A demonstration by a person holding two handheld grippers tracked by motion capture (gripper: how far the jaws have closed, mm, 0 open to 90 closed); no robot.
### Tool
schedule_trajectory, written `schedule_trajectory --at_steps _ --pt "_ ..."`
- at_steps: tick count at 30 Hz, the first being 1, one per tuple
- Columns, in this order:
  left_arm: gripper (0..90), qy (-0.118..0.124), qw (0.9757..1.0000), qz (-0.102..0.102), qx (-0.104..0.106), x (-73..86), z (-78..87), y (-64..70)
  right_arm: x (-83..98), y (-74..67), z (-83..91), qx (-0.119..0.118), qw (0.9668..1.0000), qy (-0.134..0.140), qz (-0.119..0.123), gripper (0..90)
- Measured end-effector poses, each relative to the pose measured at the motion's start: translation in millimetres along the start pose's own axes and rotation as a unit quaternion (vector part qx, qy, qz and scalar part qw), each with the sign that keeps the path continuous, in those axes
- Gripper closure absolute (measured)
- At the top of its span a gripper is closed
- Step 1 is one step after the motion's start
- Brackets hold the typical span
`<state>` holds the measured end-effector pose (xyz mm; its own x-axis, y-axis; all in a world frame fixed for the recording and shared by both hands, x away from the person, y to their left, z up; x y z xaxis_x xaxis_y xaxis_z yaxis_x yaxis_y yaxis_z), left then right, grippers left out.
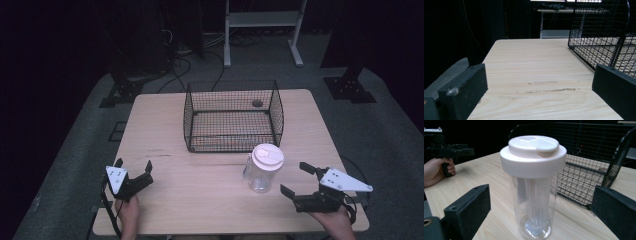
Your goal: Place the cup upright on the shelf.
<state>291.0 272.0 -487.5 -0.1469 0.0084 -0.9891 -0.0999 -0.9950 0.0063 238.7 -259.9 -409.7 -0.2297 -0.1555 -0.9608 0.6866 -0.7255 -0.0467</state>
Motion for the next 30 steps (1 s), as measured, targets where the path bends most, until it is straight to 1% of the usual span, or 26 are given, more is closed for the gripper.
schedule_trajectory --at_steps 2,9,16,20,29,30 --pt "0.0 0.000 1.0000 0.000 0.000 0.0 -0.1 0.0 -1.8 -1.6 -3.2 0.001 1.0000 -0.001 0.004 1.7" --pt "0.0 0.002 1.0000 0.000 0.000 0.0 0.2 0.2 -6.7 -3.0 -15.6 -0.002 0.9999 -0.015 0.007 0.3" --pt "0.0 0.002 1.0000 -0.001 0.000 -0.1 0.3 0.3 -11.1 -3.8 -23.6 0.000 0.9998 -0.016 0.009 0.3" --pt "0.0 0.003 1.0000 -0.002 0.000 -0.2 0.3 0.6 -14.9 -4.8 -31.2 -0.004 0.9997 -0.020 0.011 0.3" --pt "0.0 0.004 1.0000 -0.003 0.001 -0.3 0.3 0.9 -20.5 -5.2 -43.4 -0.003 0.9997 -0.021 0.011 0.3" --pt "0.0 0.004 1.0000 -0.003 0.001 -0.3 0.3 0.9 -21.1 -5.5 -47.2 -0.004 0.9996 -0.024 0.011 0.3"
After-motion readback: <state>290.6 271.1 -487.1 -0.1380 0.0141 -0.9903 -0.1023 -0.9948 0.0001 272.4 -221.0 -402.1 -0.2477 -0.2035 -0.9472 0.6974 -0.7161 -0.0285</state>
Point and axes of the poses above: each handheld gripper's, and its own axes: z roughly backward along the jaws, x roughly out of its underside, y roughly to its right, the point moved 1 cm from there along -z, roughly forward along the jaws
